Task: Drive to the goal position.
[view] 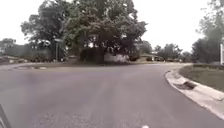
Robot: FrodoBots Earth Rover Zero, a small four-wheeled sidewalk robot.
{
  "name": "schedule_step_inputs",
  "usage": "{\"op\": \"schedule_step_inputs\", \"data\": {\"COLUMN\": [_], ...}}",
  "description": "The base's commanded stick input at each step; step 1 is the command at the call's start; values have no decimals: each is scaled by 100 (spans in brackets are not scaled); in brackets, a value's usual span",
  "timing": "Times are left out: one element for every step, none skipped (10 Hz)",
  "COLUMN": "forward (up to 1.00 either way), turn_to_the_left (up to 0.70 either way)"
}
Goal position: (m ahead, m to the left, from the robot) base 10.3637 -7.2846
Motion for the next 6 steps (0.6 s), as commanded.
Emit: {"op": "schedule_step_inputs", "data": {"forward": [70, 70, 70, 70, 70, 70], "turn_to_the_left": [0, 0, 0, 0, 0, -22]}}
